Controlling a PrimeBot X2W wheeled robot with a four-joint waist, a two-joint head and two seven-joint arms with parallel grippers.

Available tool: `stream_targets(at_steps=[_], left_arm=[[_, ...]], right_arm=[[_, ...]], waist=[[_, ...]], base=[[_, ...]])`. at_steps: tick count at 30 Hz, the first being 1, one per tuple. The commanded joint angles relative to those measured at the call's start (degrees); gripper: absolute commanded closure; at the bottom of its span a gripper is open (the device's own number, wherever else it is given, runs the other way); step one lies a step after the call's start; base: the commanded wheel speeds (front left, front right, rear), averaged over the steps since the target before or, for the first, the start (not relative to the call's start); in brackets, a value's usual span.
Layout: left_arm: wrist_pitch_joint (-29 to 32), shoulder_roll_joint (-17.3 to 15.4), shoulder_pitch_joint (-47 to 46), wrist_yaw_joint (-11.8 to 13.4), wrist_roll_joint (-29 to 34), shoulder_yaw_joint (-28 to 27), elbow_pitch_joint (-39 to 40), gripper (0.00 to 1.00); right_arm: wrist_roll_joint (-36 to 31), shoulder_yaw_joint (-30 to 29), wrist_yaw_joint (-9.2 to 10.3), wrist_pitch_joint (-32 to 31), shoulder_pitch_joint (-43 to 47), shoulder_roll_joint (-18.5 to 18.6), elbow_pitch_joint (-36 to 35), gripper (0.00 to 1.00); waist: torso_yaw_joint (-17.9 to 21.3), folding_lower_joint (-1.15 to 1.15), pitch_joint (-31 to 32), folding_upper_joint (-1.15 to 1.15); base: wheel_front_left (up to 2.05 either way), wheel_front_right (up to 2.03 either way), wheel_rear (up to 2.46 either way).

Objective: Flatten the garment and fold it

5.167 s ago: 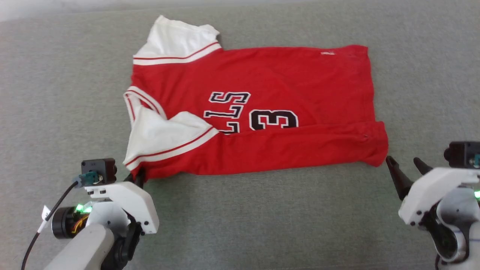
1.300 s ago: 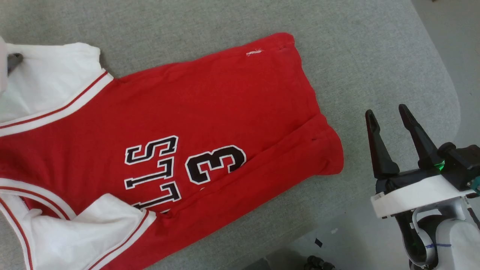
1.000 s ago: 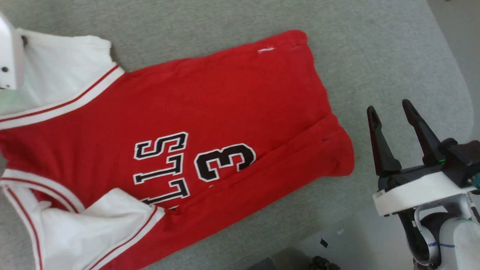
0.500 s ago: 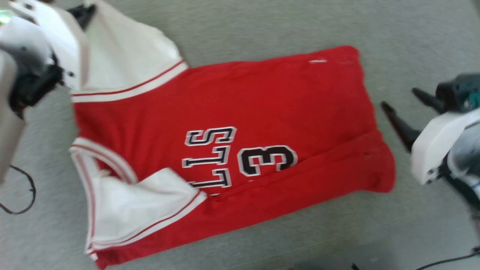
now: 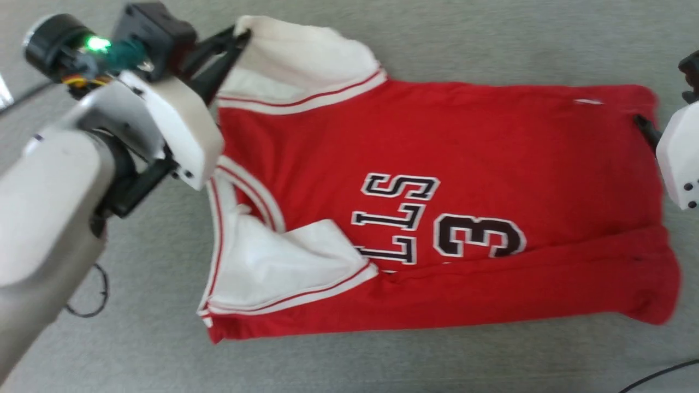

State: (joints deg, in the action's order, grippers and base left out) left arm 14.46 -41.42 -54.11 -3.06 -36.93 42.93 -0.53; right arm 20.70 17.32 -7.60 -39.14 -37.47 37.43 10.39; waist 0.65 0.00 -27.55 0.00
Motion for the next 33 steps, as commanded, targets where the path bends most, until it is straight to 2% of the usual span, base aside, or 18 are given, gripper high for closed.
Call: stream_targets(at_steps=[1, 5, 9, 10, 11, 14, 19, 27, 33], left_arm=[[-0.9, 0.6, 0.7, 0.6, 1.3, 0.6, 1.2, 1.0], [-1.2, 1.8, 1.7, 0.8, 2.0, 2.2, 2.6, 1.0], [-1.5, 2.2, 2.1, 1.0, 2.2, 2.6, 3.0, 1.0], [-1.7, 2.2, 2.2, 1.0, 2.3, 2.7, 2.9, 1.0], [-1.8, 2.2, 2.2, 1.1, 2.2, 2.7, 2.7, 1.0], [-2.3, 2.3, 2.6, 1.2, 2.0, 2.6, 2.1, 1.0], [-4.0, 2.5, 4.2, 2.3, 1.3, 2.1, 0.3, 1.0], [-7.4, 1.1, 9.9, 5.7, -1.4, -0.1, 0.0, 1.0], [-8.2, -1.3, 16.6, 8.2, -3.1, -0.1, 3.4, 1.0]], right_arm=[[-0.8, 1.3, 0.11, 0.6, -1.5, 0.3, 1.8, 0.0], [-1.4, 5.6, 0.11, 0.8, -3.5, 1.0, 7.0, 0.0], [1.0, 11.8, 0.11, 0.3, -4.3, 1.9, 10.2, 0.0], [2.3, 13.1, 0.11, 0.0, -4.4, 2.0, 10.8, 0.6], [3.5, 14.3, 0.11, -0.1, -4.6, 2.1, 11.2, 1.0], [4.6, 16.4, 0.11, 0.4, -5.3, 2.7, 11.9, 1.0], [5.7, 16.8, 0.11, 6.2, -7.1, 2.4, 13.8, 1.0], [5.0, 13.6, 0.11, 17.8, -6.4, 1.7, 15.7, 1.0], [4.2, 8.6, 0.11, 23.5, 0.6, 0.8, 15.0, 1.0]], waist=[[-3.8, 0.0, -2.6, 0.0], [-5.1, 0.0, -3.2, 0.0], [-5.6, 0.0, -3.3, 0.0], [-5.6, 0.0, -3.2, 0.0], [-5.6, 0.0, -3.1, 0.0], [-5.4, 0.0, -2.6, 0.0], [-4.4, 0.0, 0.0, 0.0], [-2.5, 0.0, 6.6, 0.0], [-2.7, 0.0, 12.2, 0.0]], base=[[0.0, 0.0, 0.0], [0.0, 0.0, 0.0], [0.0, 0.0, 0.0], [0.0, 0.0, 0.0], [0.0, 0.0, 0.0], [0.0, 0.0, 0.0], [0.0, 0.0, 0.0], [0.0, 0.0, 0.0], [0.0, 0.0, 0.0]])
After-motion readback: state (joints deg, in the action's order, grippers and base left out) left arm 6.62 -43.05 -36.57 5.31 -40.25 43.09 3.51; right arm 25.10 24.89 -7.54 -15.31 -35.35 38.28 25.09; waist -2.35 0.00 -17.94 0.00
